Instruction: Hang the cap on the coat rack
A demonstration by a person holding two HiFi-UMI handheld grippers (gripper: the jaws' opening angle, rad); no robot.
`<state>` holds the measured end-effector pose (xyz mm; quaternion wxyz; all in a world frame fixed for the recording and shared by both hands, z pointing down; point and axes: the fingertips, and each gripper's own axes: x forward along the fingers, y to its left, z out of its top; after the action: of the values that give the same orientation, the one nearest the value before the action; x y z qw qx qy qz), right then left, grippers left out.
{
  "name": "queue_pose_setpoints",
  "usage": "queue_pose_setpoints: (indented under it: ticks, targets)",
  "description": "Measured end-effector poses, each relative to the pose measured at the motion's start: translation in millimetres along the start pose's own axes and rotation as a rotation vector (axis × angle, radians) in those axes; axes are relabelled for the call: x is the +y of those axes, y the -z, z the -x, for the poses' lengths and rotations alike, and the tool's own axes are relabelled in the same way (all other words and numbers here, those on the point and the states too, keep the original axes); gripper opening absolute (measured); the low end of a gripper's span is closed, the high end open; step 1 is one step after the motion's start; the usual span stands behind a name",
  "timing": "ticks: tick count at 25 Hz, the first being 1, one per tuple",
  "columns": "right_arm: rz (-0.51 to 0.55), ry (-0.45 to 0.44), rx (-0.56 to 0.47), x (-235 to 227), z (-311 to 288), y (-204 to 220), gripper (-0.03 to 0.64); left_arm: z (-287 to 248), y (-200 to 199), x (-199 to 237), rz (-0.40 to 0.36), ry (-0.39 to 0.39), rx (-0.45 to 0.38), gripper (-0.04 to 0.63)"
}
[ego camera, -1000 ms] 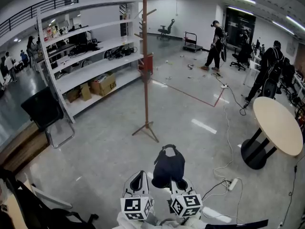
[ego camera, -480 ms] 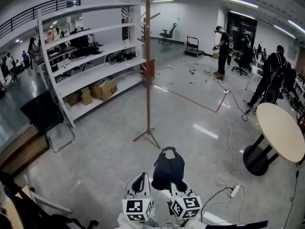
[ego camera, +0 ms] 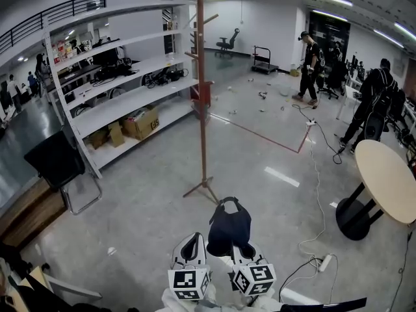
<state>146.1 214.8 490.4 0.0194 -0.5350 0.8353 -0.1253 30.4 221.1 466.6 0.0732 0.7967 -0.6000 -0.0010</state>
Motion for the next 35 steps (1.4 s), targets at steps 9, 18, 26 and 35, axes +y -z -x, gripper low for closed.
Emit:
queue_pose_setpoints:
  ticks: [9,18,26,35]
  targets:
    - [0.005,0.001,0.007,-7.4,-55.0,-8.0,0.020,-47.5,-6.9,30.1,0.007,0.001,-0.003,-0.009]
    - [0.006,-0.015,0.001,-6.7,-113.0,-15.4,0.020,-93.8,-12.2,65.9,0.006,-0.001,-0.001,-0.009]
    - [-0.011,0.004,0.008,-12.1,-139.2,-14.7,0.020,-119.3,-14.8,80.8,0.000,0.014,0.007,-0.009]
    - [-0.003,0.021,0.015,-21.6,-153.7,-16.1,0.020,-136.5,-8.9,81.4,0.013,0.033,0.019,-0.009]
